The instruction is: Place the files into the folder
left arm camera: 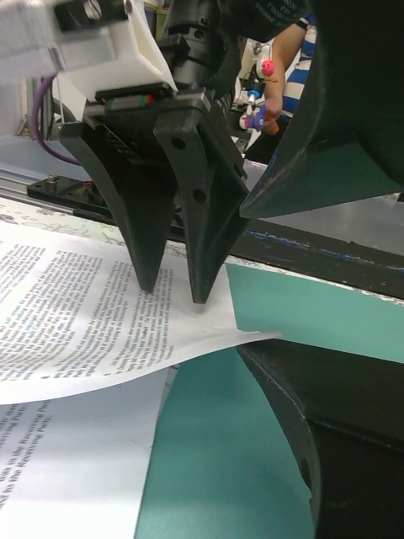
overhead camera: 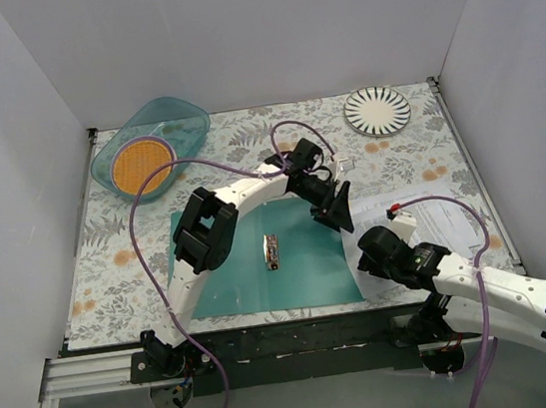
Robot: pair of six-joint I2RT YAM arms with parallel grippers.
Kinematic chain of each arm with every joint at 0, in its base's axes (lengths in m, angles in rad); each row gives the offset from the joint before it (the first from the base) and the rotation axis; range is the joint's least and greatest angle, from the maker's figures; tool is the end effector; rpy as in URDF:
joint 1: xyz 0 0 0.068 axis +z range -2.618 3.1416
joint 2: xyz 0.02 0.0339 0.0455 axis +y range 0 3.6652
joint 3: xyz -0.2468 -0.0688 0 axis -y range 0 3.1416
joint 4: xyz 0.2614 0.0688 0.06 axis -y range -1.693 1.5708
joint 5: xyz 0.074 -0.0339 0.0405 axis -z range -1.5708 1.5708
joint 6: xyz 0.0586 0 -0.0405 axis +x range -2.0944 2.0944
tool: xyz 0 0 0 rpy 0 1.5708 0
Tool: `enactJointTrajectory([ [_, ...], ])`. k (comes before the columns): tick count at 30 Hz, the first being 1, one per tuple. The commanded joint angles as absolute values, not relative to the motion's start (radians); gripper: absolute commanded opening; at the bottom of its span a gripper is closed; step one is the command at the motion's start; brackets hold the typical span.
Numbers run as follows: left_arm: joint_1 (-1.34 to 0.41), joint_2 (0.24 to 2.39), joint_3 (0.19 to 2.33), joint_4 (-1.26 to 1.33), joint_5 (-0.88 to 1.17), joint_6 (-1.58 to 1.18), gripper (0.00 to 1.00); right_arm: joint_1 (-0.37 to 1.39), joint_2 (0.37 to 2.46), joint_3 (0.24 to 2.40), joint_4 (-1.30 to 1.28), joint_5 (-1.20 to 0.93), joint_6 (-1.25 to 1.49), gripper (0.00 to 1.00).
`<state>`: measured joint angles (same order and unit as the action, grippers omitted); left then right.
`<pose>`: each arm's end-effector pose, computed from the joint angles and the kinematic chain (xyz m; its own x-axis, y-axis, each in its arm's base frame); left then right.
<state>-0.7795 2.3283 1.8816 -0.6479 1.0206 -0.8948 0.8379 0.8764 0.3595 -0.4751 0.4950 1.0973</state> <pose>0.3200 -0.3864 0.1410 -0.8990 0.3150 0.3042 -0.0893 0.5482 -0.8316 0.1462 0.1208 0.1210 -0.6827 0.4121 -0.6033 0.2795 0.9103 0.3055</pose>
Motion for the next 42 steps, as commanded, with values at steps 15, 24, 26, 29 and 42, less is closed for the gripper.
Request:
enactJointTrajectory([
  [15,-0.824,2.324,1.907,-0.604,0.79,-0.867,0.35,0.839,0.838,0.287,-0.557,0.429,1.127,0.54],
  [24,-0.824,2.316,1.904,-0.595,0.729,-0.871,0.0,0.839,0.73,0.337,-0.557,0.474,1.045,0.66],
  [26,-0.824,2.283,1.888,-0.597,0.727,-0.867,0.0,0.839,0.692,0.362,-0.549,0.501,1.01,0.72],
  [29,-0.824,2.234,1.891,-0.62,0.726,-0.861,0.0,0.839,0.64,0.425,-0.545,0.532,0.922,0.76],
  [42,-0.781,1.959,2.118,-0.845,0.703,-0.789,0.0,0.839,0.405,0.537,-0.315,0.376,0.692,0.79],
])
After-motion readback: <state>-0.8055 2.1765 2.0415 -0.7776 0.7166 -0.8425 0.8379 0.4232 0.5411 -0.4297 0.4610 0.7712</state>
